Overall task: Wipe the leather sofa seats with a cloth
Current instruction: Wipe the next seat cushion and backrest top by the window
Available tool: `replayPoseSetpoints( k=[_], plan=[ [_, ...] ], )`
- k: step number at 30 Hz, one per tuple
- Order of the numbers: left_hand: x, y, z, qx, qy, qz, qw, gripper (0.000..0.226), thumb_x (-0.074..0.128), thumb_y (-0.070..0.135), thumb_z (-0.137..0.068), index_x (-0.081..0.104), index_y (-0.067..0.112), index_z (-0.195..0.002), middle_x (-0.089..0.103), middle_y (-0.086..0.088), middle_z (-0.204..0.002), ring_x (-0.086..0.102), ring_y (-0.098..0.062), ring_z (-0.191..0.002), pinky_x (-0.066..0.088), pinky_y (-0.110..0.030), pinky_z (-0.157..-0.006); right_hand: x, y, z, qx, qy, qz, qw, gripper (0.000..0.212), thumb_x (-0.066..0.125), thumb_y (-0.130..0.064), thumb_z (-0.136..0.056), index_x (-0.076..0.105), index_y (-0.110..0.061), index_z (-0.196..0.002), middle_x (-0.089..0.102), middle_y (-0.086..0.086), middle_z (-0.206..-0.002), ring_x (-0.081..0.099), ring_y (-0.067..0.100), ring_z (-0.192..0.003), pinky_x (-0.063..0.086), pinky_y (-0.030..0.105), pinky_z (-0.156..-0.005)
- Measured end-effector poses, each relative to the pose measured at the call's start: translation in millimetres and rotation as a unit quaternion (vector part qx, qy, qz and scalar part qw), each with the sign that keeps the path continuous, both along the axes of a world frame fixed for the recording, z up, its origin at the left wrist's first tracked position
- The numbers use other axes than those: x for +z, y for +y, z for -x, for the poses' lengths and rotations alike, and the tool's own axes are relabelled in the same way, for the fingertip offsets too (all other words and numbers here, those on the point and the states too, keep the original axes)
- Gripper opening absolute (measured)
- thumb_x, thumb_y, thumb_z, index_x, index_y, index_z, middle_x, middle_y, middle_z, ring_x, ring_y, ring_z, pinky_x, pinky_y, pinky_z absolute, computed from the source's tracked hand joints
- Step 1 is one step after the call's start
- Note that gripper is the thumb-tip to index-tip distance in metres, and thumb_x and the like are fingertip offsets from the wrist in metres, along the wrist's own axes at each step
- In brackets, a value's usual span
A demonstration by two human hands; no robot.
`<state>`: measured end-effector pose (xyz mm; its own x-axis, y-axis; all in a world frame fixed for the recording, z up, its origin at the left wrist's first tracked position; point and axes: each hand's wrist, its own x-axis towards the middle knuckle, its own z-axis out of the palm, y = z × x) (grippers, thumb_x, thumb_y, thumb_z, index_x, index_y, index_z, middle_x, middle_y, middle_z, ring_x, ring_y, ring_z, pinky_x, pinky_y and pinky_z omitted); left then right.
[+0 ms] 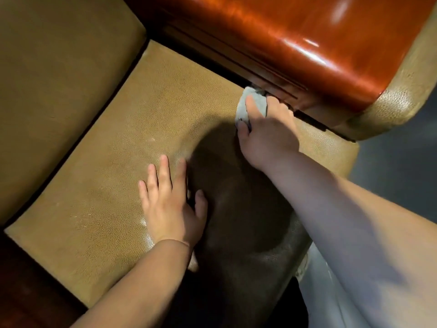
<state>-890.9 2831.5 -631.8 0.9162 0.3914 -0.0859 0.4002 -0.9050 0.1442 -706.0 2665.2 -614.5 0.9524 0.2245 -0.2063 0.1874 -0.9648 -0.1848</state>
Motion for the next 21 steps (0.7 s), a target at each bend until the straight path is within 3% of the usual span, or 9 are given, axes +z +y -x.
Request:
replayPoseSetpoints(
  k=[4,8,10,12,16,19,21],
  plan=[
    [0.5,-1.4,2.3,0.002,-0.026,0.015,1.000,0.076,0.043,0.049,-0.089,0.038,0.025,-0.161,0.027,-0.013,-0.171,0.022,-0.041,-0.157,0.017,-0.061,-0.126,1.5,-46.2,54.1,-0.030,0.013,-0.040,0.999,0.065,0.034,-0.052,-0.104,0.028,-0.026,-0.163,0.035,0.010,-0.162,0.037,0.035,-0.146,0.033,0.045,-0.118],
    [-0.3,-1.9,2.3,0.011,-0.023,0.016,1.000,0.077,0.042,0.050,-0.089,0.036,0.025,-0.161,0.025,-0.012,-0.172,0.020,-0.040,-0.158,0.015,-0.060,-0.127,-2.5,-96.3,117.3,-0.086,-0.015,0.005,0.996,0.067,0.043,-0.042,-0.103,0.026,-0.015,-0.162,0.018,0.017,-0.169,0.014,0.042,-0.156,0.018,0.059,-0.125],
    [-2.3,-2.7,3.4,0.012,-0.020,0.021,1.000,0.077,0.042,0.050,-0.089,0.036,0.025,-0.162,0.024,-0.012,-0.173,0.018,-0.039,-0.159,0.013,-0.059,-0.128,-5.4,-77.7,131.9,-0.122,-0.014,-0.030,0.992,0.069,0.043,-0.041,-0.100,0.029,-0.013,-0.162,0.016,0.020,-0.170,0.011,0.045,-0.156,0.014,0.061,-0.125],
    [-2.6,-1.5,3.2,0.012,-0.021,0.032,0.999,0.076,0.043,0.050,-0.089,0.037,0.026,-0.161,0.023,-0.011,-0.173,0.018,-0.038,-0.159,0.012,-0.057,-0.128,-4.2,-46.9,147.7,-0.047,-0.025,-0.088,0.995,0.068,0.047,-0.042,-0.099,0.036,-0.015,-0.161,0.017,0.018,-0.171,0.010,0.042,-0.158,0.015,0.059,-0.126],
    [8.2,2.6,4.7,0.003,-0.009,0.053,0.999,0.078,0.048,0.050,-0.086,0.037,0.028,-0.161,0.023,-0.009,-0.173,0.017,-0.036,-0.159,0.009,-0.055,-0.129,-1.2,-21.1,186.5,0.211,-0.020,-0.084,0.974,0.063,0.049,-0.043,-0.099,0.040,-0.026,-0.159,0.020,0.007,-0.172,0.012,0.031,-0.160,0.012,0.049,-0.129],
    [21.5,8.6,1.9,0.000,0.019,0.109,0.994,0.076,0.049,0.048,-0.089,0.035,0.030,-0.161,0.018,-0.006,-0.174,0.011,-0.033,-0.161,0.001,-0.049,-0.130,-7.6,-40.9,166.5,0.263,-0.024,-0.105,0.959,0.057,0.052,-0.034,-0.099,0.046,-0.022,-0.155,0.033,0.006,-0.167,0.026,0.029,-0.156,0.020,0.047,-0.127],
    [37.7,15.4,4.6,0.001,0.070,0.172,0.983,0.075,0.050,0.045,-0.093,0.031,0.030,-0.164,0.013,-0.003,-0.176,0.005,-0.030,-0.162,-0.004,-0.044,-0.131,-2.1,-62.3,140.9,0.240,0.008,-0.084,0.967,0.056,0.057,-0.018,-0.100,0.046,-0.019,-0.154,0.041,0.008,-0.163,0.032,0.033,-0.152,0.030,0.053,-0.123]
  ],
)
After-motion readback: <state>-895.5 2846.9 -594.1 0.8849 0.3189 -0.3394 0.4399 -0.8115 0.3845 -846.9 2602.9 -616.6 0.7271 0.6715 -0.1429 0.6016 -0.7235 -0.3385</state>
